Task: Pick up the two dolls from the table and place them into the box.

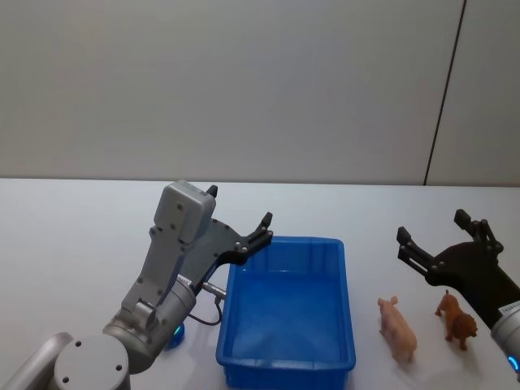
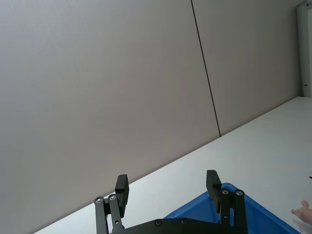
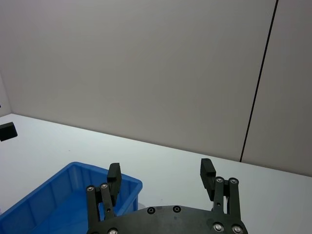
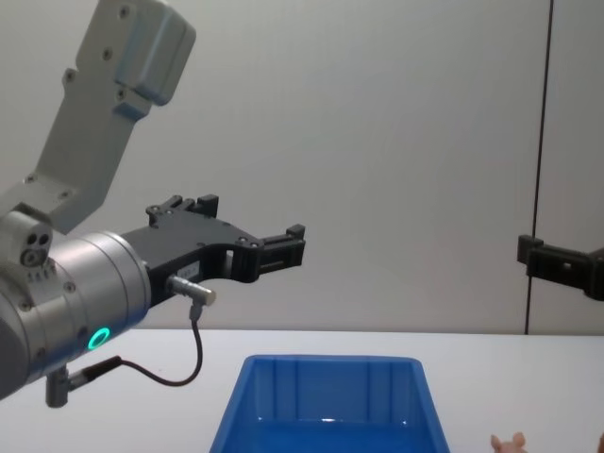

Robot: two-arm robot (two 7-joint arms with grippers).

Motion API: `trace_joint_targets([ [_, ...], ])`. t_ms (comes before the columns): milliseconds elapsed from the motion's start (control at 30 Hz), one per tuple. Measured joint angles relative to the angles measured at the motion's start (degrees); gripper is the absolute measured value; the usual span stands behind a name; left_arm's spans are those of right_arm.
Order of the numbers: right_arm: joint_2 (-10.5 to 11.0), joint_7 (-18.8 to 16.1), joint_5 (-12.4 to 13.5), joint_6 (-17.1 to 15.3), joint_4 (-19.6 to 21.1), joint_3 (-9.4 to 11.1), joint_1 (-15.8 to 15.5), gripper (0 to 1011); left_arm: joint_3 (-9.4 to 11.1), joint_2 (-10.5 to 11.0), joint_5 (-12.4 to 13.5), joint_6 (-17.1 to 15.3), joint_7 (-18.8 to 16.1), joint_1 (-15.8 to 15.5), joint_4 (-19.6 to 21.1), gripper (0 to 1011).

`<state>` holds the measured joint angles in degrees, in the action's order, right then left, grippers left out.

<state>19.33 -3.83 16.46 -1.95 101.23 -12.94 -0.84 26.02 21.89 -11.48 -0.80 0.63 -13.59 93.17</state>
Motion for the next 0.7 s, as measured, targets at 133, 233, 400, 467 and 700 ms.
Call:
trace_joint_targets([
  [133, 0.0, 0.0, 0.0, 0.0, 0.0, 0.0, 0.0, 1001, 0.0, 0.0, 0.0, 0.0, 0.0, 0.0, 0.0, 1001],
  [233, 0.0, 0.0, 0.0, 0.0, 0.0, 0.0, 0.0, 1001, 0.0, 0.0, 0.0, 0.0, 0.0, 0.0, 0.0, 1001],
  [400, 0.0, 0.0, 0.0, 0.0, 0.0, 0.0, 0.0, 1001, 0.0, 0.0, 0.0, 0.0, 0.0, 0.0, 0.0, 1001],
  [467, 0.0, 0.0, 0.0, 0.0, 0.0, 0.0, 0.0, 1001, 0.0, 0.0, 0.0, 0.0, 0.0, 0.0, 0.0, 1001],
  [700, 0.0, 0.0, 0.0, 0.0, 0.0, 0.0, 0.0, 1001, 0.0, 0.0, 0.0, 0.0, 0.0, 0.0, 0.0, 1001],
])
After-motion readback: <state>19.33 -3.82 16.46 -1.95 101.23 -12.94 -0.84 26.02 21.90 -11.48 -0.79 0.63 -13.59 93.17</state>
